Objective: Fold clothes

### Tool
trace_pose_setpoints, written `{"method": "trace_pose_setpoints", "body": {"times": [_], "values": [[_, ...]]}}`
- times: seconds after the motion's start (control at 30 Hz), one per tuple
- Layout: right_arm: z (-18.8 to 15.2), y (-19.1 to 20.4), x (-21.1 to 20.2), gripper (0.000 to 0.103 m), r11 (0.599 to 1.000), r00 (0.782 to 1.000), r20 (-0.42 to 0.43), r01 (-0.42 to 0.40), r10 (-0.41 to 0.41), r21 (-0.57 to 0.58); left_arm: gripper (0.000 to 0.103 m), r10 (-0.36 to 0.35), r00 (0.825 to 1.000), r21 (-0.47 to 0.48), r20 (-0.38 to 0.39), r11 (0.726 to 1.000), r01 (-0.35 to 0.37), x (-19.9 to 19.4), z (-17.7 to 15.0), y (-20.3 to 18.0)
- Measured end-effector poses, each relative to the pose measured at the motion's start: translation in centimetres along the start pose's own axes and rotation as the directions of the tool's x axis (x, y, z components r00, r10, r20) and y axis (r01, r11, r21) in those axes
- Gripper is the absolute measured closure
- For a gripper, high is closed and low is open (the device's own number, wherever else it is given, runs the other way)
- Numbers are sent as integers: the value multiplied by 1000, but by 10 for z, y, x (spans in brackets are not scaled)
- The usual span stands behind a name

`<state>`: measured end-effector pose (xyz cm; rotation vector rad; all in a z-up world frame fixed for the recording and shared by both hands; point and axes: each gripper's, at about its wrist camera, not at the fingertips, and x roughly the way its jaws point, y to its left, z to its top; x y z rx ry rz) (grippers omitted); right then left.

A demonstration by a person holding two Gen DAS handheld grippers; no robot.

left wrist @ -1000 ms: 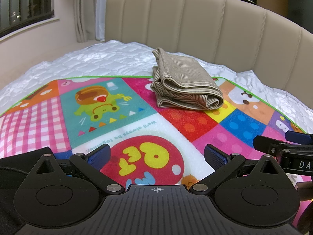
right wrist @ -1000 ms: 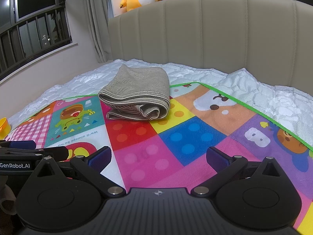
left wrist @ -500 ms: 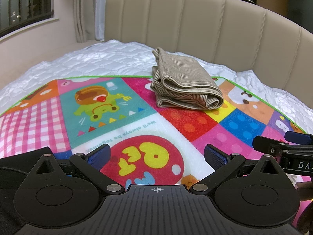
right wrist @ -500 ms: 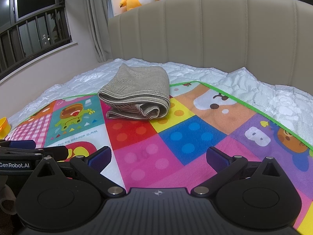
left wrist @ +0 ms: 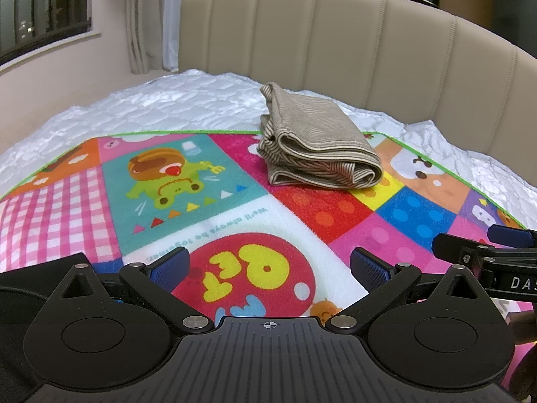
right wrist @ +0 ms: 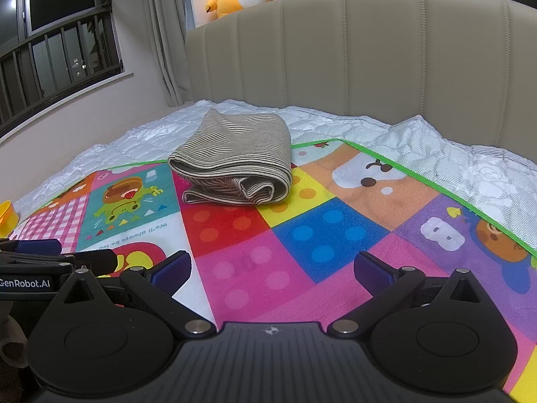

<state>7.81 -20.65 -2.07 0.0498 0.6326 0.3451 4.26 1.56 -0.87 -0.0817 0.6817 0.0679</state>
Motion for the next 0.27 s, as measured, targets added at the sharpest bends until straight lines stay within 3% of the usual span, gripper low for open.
{"method": "trace_pose_setpoints", "body": {"times": [0.27], "values": [[-1, 0, 0, 0, 1000, 1000, 2, 3, -3, 0, 0, -9, 1000, 5, 25, 1000, 9, -3, 0, -1]]}}
